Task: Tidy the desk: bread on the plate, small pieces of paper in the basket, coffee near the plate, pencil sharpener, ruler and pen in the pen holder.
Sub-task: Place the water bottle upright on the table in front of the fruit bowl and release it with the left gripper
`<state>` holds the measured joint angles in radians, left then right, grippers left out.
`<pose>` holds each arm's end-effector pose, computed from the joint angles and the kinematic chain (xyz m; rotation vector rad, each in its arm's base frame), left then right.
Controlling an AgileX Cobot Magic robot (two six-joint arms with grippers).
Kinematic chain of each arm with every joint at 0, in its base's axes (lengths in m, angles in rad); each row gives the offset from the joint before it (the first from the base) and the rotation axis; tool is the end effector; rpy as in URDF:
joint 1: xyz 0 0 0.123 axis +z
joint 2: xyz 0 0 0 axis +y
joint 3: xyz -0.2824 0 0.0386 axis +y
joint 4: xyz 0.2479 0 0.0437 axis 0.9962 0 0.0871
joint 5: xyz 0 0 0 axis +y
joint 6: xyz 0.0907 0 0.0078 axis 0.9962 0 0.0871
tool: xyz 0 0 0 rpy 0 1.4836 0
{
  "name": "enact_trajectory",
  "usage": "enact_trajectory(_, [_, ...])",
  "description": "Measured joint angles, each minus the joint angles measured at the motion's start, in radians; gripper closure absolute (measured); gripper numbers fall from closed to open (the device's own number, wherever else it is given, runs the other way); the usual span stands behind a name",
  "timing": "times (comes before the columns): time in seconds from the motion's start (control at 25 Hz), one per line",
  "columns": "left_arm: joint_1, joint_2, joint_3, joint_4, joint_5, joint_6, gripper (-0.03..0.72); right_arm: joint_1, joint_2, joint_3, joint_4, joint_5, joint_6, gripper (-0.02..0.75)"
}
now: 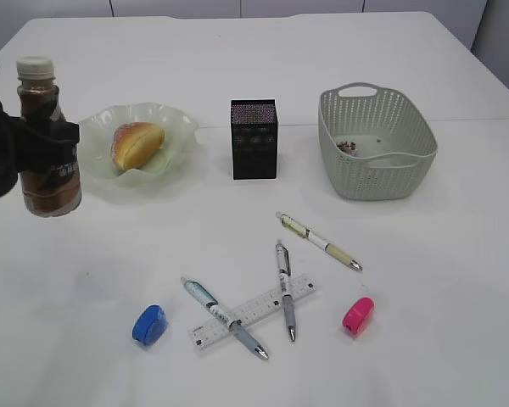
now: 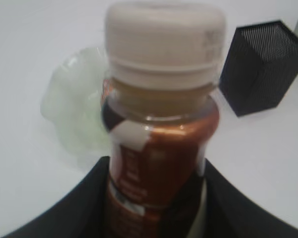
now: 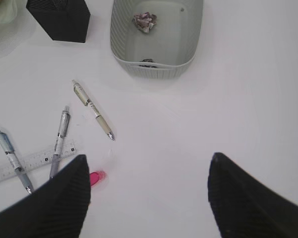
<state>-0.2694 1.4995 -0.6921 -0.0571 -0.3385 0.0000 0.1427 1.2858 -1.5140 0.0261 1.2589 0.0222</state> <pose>0.2952 -0.0797 0.2245 0.1981 1.9479 -0.1946 0.2398 0.0367 0.4298 -0.1516 2.5122 0.1016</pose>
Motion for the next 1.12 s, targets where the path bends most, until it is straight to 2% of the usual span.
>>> enact_trajectory(0.16, [0.0,0.073,0.112,-0.034,-0.355,0.0,0.355,0.0,0.0,0.0,-0.014,0.0,-0.004,0.166])
enact_trajectory(0.28, [0.0,0.162,0.129,-0.055,-0.592,0.0,0.354,0.0,0.0,0.0,-0.016,0.0,-0.007,0.166])
enact_trajectory(0.4, [0.0,0.261,0.129,-0.058,-0.733,0.0,0.353,0.0,0.0,0.0,-0.016,0.0,-0.008,0.166])
enact_trajectory(0.6, [0.0,0.4,0.129,-0.058,-0.751,0.0,0.353,0.0,0.0,0.0,-0.016,0.0,-0.011,0.166])
enact_trajectory(0.8, [0.0,0.442,0.122,-0.056,-0.752,0.0,0.353,0.0,0.0,0.0,-0.018,0.002,-0.011,0.166])
enact_trajectory(1.12, [0.0,0.51,0.04,-0.056,-0.76,0.0,0.353,0.0,0.0,0.0,-0.026,0.002,-0.011,0.166])
